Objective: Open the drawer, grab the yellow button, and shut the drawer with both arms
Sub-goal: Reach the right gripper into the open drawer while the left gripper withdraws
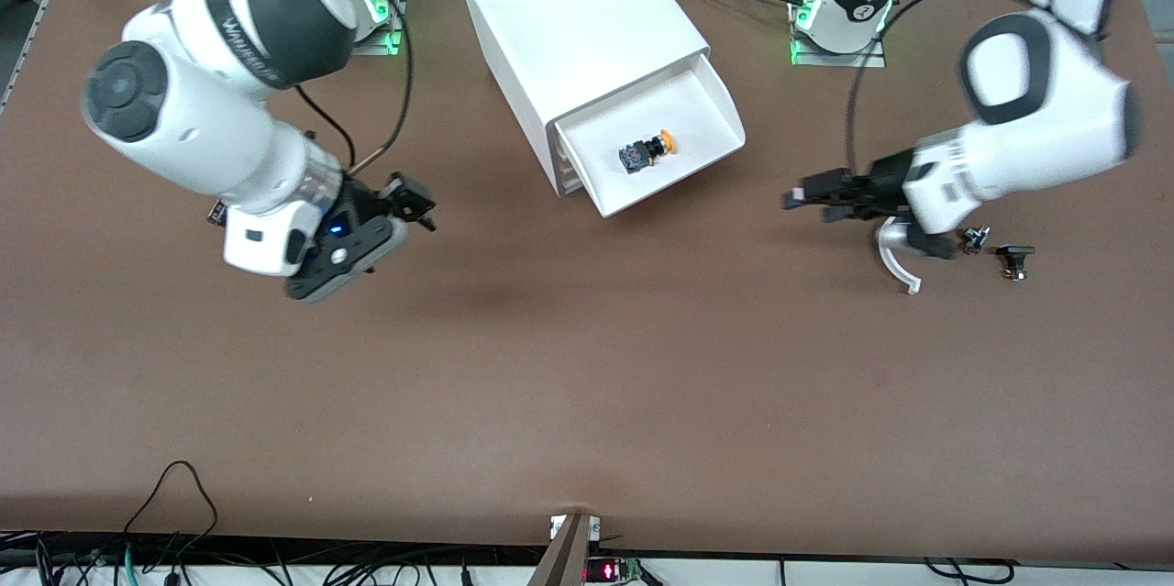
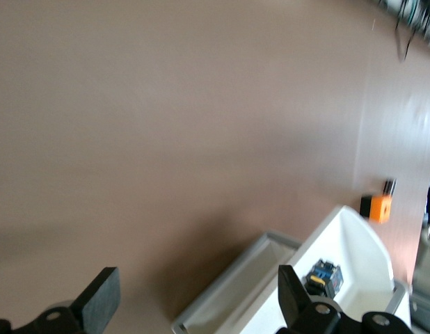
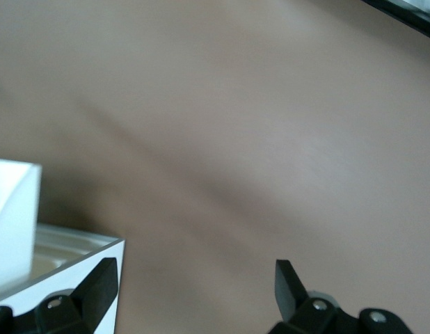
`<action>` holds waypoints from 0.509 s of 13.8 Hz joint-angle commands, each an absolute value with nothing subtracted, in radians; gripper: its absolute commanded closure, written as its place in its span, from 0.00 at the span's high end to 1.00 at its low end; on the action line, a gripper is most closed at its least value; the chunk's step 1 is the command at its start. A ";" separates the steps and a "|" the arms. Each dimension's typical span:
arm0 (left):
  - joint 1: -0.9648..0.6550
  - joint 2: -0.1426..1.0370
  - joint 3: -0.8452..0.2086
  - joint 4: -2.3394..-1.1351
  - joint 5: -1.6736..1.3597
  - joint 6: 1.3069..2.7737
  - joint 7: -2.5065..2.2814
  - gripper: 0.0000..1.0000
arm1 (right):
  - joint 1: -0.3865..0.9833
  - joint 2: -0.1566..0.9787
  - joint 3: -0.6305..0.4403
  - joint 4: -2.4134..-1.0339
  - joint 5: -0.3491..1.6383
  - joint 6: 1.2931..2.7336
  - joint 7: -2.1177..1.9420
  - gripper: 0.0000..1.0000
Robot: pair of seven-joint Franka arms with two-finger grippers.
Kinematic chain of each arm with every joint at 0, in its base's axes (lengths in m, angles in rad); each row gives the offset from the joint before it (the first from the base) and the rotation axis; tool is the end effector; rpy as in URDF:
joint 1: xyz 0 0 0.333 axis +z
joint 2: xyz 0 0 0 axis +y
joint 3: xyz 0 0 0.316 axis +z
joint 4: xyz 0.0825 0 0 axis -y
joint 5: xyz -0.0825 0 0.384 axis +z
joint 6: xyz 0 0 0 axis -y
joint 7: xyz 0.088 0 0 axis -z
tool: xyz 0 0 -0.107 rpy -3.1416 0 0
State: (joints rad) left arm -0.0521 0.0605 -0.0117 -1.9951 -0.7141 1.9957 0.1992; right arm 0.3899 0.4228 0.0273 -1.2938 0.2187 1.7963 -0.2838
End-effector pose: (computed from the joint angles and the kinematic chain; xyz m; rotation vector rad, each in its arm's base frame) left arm 0.5644 -0.0761 0.4387 2.4984 0.0776 -0.0179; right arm 0.6279 0.2943 0.5158 -2.7534 -0.9394 -0.0940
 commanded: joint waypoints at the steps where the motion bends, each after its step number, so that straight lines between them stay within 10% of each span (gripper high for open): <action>1: -0.055 -0.011 0.061 -1.953 -0.569 1.958 0.186 1.00 | 0.408 0.477 0.119 -1.243 0.229 1.789 -0.426 1.00; 7: -0.063 -0.044 0.052 -1.727 -0.019 1.681 0.104 1.00 | 0.508 0.598 0.144 -1.131 0.221 1.848 -1.016 1.00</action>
